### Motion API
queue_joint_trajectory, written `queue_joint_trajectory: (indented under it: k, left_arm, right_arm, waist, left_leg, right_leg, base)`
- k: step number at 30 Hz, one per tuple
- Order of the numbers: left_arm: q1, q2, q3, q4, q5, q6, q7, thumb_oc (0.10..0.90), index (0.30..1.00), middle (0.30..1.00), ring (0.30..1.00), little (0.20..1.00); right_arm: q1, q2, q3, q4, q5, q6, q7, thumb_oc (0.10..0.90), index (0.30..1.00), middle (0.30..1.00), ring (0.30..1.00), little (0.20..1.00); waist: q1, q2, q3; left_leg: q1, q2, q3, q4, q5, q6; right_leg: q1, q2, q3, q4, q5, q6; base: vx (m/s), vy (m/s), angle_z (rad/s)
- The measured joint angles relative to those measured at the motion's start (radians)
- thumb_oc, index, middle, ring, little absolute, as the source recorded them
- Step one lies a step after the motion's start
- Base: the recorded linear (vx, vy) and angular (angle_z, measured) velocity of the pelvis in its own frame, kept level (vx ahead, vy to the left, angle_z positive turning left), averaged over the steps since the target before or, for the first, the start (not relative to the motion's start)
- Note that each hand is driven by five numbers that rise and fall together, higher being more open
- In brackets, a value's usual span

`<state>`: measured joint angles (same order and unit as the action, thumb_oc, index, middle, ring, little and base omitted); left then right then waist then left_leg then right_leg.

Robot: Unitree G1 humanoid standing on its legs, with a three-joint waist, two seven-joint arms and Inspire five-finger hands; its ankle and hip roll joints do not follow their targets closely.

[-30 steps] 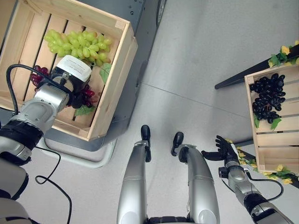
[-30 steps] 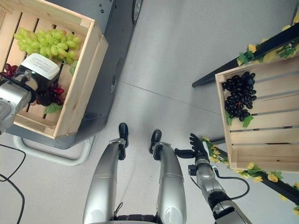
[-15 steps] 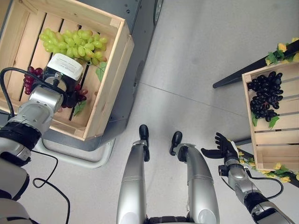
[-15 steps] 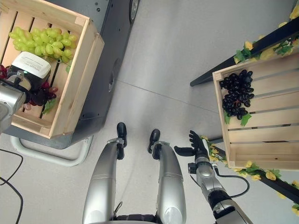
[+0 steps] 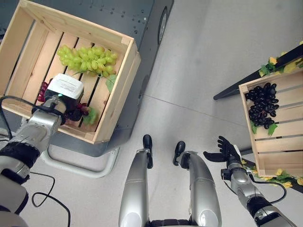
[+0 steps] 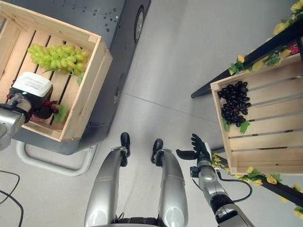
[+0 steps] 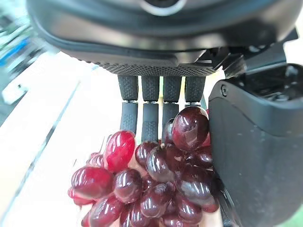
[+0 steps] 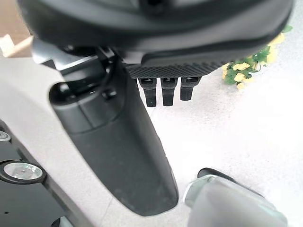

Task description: Pick up the fruits from the basket on one side to the basket on the other side

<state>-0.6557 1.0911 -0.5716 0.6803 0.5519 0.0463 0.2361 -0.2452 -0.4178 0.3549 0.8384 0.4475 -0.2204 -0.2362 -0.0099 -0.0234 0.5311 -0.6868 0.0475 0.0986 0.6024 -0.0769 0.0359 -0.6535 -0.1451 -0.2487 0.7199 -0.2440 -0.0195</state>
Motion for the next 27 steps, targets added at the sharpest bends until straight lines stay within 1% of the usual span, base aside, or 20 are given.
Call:
queue_joint_trajectory:
  k: [1,3,4,5,7,9,11,12,13,14,15,18,20,22,26,27]
  left_arm:
    - [0.013,-0.017,0.025,0.013,-0.057,-0.005,0.016,0.4,0.3,0.3,0.3,0.3]
    - [0.064,-0.052,0.112,0.06,-0.187,-0.041,0.04,0.4,0.3,0.3,0.3,0.3]
    - [0.091,-0.079,0.172,0.079,-0.262,-0.063,0.041,0.4,0.3,0.3,0.3,0.3]
    - [0.104,-0.099,0.209,0.087,-0.308,-0.069,0.045,0.4,0.3,0.3,0.3,0.3]
    - [0.128,-0.139,0.258,0.105,-0.455,-0.084,0.048,0.4,0.3,0.3,0.3,0.3]
    - [0.155,-0.201,0.357,0.109,-0.619,-0.087,0.041,0.4,0.3,0.3,0.3,0.3]
    - [0.183,-0.234,0.402,0.108,-0.721,-0.089,0.039,0.4,0.3,0.3,0.3,0.3]
    - [0.192,-0.237,0.407,0.105,-0.772,-0.089,0.036,0.4,0.3,0.3,0.3,0.3]
    - [0.202,-0.259,0.442,0.105,-0.826,-0.09,0.036,0.4,0.3,0.3,0.3,0.3]
    - [0.207,-0.265,0.449,0.104,-0.853,-0.09,0.036,0.4,0.3,0.3,0.3,0.3]
    - [0.219,-0.274,0.46,0.099,-0.917,-0.094,0.035,0.4,0.3,0.3,0.3,0.3]
    - [0.237,-0.307,0.517,0.058,-1.054,-0.096,0.033,0.4,0.3,0.3,0.3,0.3]
    - [0.253,-0.328,0.552,0.027,-1.131,-0.099,0.032,0.4,0.3,0.3,0.3,0.3]
    - [0.256,-0.336,0.557,0.02,-1.177,-0.1,0.027,0.4,0.3,0.3,0.3,0.3]
    - [0.268,-0.336,0.562,-0.014,-1.185,-0.119,0.023,0.4,0.3,0.3,0.3,0.3]
    - [0.283,-0.336,0.562,-0.033,-1.173,-0.123,0.02,0.4,0.3,0.3,0.3,0.3]
  right_arm:
    - [0.008,0.003,0.0,-0.005,0.0,0.0,0.0,0.8,0.9,0.9,0.9,0.9]
    - [0.033,0.01,0.0,-0.028,-0.008,0.001,0.0,0.8,0.9,0.9,0.9,0.9]
    - [0.043,0.015,-0.003,-0.034,-0.009,0.002,-0.001,0.8,0.9,0.9,0.9,0.9]
    - [0.048,0.019,-0.007,-0.036,-0.008,0.004,-0.003,0.8,0.9,0.9,0.9,0.9]
    - [0.076,0.034,-0.022,-0.049,-0.009,0.005,-0.004,0.8,0.9,0.9,0.9,0.9]
    - [0.093,0.046,-0.033,-0.067,-0.009,0.009,-0.008,0.8,0.9,0.9,0.9,0.9]
    - [0.105,0.054,-0.035,-0.085,-0.01,0.009,-0.017,0.8,0.9,0.9,0.9,0.9]
    - [0.113,0.054,-0.039,-0.11,-0.01,0.009,-0.023,0.8,0.9,0.9,0.9,0.9]
    - [0.115,0.056,-0.041,-0.12,-0.01,0.012,-0.026,0.8,0.9,0.9,0.9,0.9]
    - [0.115,0.058,-0.041,-0.122,-0.01,0.012,-0.027,0.8,0.9,0.9,0.9,0.9]
    - [0.119,0.061,-0.042,-0.134,-0.01,0.015,-0.033,0.8,0.9,0.9,0.9,0.9]
    - [0.132,0.076,-0.061,-0.153,-0.01,0.019,-0.047,0.8,0.9,0.9,0.9,0.9]
    - [0.142,0.079,-0.067,-0.181,-0.01,0.021,-0.049,0.8,0.9,0.9,0.9,0.9]
    - [0.154,0.082,-0.068,-0.22,-0.011,0.025,-0.049,0.8,0.9,0.9,0.9,0.9]
    - [0.165,0.088,-0.072,-0.301,-0.013,0.024,-0.049,0.8,0.9,0.9,0.9,0.9]
    - [0.174,0.093,-0.072,-0.324,-0.029,0.024,-0.054,0.8,0.9,0.9,0.9,0.9]
  waist:
    - [0.001,0.0,0.0]
    - [0.003,0.0,0.0]
    - [0.005,0.0,0.0]
    - [0.007,0.0,0.0]
    - [0.024,0.0,0.0]
    - [0.028,-0.001,0.0]
    - [0.027,-0.001,-0.001]
    - [0.026,-0.003,-0.001]
    - [0.026,-0.003,-0.002]
    - [0.026,-0.003,-0.002]
    - [0.023,-0.004,-0.002]
    - [0.025,-0.004,-0.003]
    - [0.023,-0.004,-0.003]
    - [0.022,-0.004,-0.007]
    - [0.008,-0.001,-0.03]
    - [0.001,0.001,-0.053]
  left_leg:
    - [0.018,-0.001,0.001,-0.009,0.001,0.0]
    - [0.068,-0.001,0.001,-0.034,0.001,-0.003]
    - [0.097,-0.003,0.002,-0.052,0.003,-0.006]
    - [0.114,-0.003,0.004,-0.065,0.006,-0.006]
    - [0.172,-0.004,0.01,-0.094,0.008,-0.008]
    - [0.22,-0.005,0.015,-0.128,0.013,-0.009]
    - [0.262,-0.005,0.015,-0.154,0.019,-0.008]
    - [0.28,-0.006,0.017,-0.165,0.019,-0.008]
    - [0.3,-0.007,0.019,-0.181,0.02,-0.007]
    - [0.312,-0.008,0.02,-0.189,0.021,-0.008]
    - [0.337,-0.009,0.022,-0.2,0.022,-0.011]
    - [0.39,-0.014,0.026,-0.232,0.023,-0.011]
    - [0.427,-0.015,0.029,-0.25,0.023,-0.011]
    - [0.478,-0.015,0.03,-0.277,0.024,-0.013]
    - [0.537,-0.016,0.036,-0.32,0.027,-0.015]
    - [0.55,-0.017,0.036,-0.341,0.031,-0.016]
  right_leg:
    - [0.017,0.001,0.001,-0.008,0.001,0.001]
    - [0.066,0.005,0.0,-0.033,0.002,0.003]
    - [0.092,0.007,0.001,-0.048,0.002,0.003]
    - [0.108,0.008,0.002,-0.059,0.003,0.004]
    - [0.159,0.01,0.004,-0.083,0.006,0.01]
    - [0.204,0.018,0.012,-0.113,0.011,0.016]
    - [0.246,0.025,0.014,-0.143,0.015,0.022]
    - [0.263,0.026,0.015,-0.153,0.015,0.023]
    - [0.28,0.027,0.016,-0.167,0.017,0.025]
    - [0.292,0.028,0.016,-0.174,0.018,0.026]
    - [0.315,0.028,0.016,-0.187,0.018,0.027]
    - [0.363,0.028,0.017,-0.216,0.019,0.03]
    - [0.399,0.03,0.018,-0.235,0.021,0.033]
    - [0.45,0.035,0.019,-0.267,0.025,0.039]
    - [0.505,0.041,0.022,-0.306,0.028,0.043]
    - [0.517,0.044,0.022,-0.325,0.031,0.045]
  base:
    - [0.0,-0.031,-0.03]
    - [0.01,-0.041,-0.01]
    - [0.0,-0.031,-0.01]
    - [0.0,0.0,0.0]
    - [0.02,-0.024,-0.05]
    - [0.03,-0.019,-0.06]
    - [0.02,-0.003,-0.01]
    - [0.06,-0.005,-0.04]
    - [0.06,0.006,-0.03]
    - [0.05,0.005,-0.02]
    - [0.03,0.002,-0.04]
    - [0.04,-0.018,-0.03]
    - [0.06,-0.033,-0.03]
    - [0.08,-0.052,-0.03]
    - [0.09,-0.073,-0.04]
    - [0.11,-0.085,-0.02]
